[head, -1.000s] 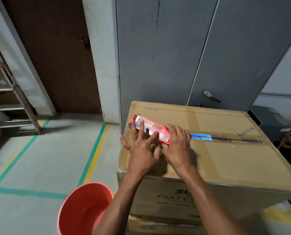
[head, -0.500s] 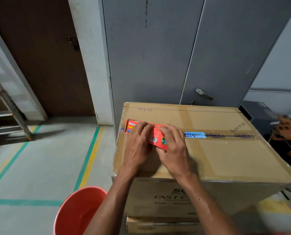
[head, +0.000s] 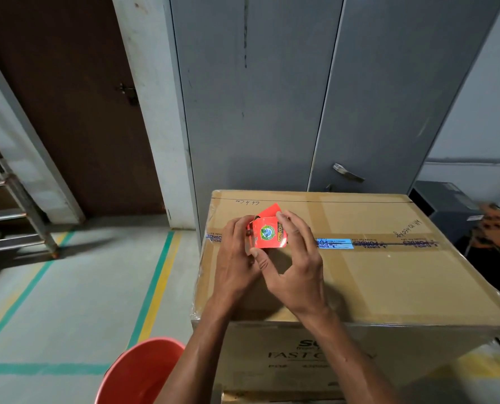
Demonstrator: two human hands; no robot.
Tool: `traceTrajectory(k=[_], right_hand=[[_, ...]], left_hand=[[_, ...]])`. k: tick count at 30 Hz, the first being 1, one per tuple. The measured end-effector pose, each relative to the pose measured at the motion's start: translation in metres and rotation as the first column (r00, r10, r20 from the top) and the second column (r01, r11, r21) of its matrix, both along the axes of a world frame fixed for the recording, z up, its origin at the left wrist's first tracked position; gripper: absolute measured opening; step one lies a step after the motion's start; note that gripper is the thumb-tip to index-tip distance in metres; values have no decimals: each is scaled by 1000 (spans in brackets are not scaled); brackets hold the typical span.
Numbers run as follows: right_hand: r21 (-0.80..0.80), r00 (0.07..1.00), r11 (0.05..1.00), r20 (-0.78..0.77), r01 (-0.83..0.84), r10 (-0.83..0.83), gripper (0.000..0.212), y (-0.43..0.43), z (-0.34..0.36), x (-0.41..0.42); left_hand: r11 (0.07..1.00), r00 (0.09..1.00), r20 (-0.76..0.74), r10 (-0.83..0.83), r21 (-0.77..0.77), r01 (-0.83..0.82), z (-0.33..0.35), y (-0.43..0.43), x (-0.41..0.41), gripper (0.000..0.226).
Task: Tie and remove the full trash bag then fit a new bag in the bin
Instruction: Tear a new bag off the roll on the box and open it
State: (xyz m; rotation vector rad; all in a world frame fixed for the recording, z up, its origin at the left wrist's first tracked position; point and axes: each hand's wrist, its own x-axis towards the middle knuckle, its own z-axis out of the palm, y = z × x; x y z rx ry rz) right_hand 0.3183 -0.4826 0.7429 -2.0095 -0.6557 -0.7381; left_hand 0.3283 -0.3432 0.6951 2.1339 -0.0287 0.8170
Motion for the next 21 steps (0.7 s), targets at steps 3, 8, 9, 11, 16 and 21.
traceTrajectory(k=[3,8,9,11,16,21], right_hand=[[58,997,996,44,66,-69,63,4,3,-1],[63,984,998,177,-31,20,72,13,0,-7],[51,981,997,186,-58,47,74,14,-2,-7],[19,976,997,210,-69,63,69,14,-9,-5],[-151,912,985,409,81,-12,30,11,-25,5],[-241,923,969,383,62,36,28,9,-27,5]], left_hand=[[999,999,13,-35,19,34,-1,1,3,75],[991,994,-1,-107,-84,106,5,-3,-4,79],[989,994,37,-105,-97,108,7,-4,-6,78],[988,988,125,-95,-108,109,8,-5,-6,76],[981,969,225,-106,-135,139,4,-5,-4,79],[991,966,244,-83,-84,106,-5,0,-1,74]])
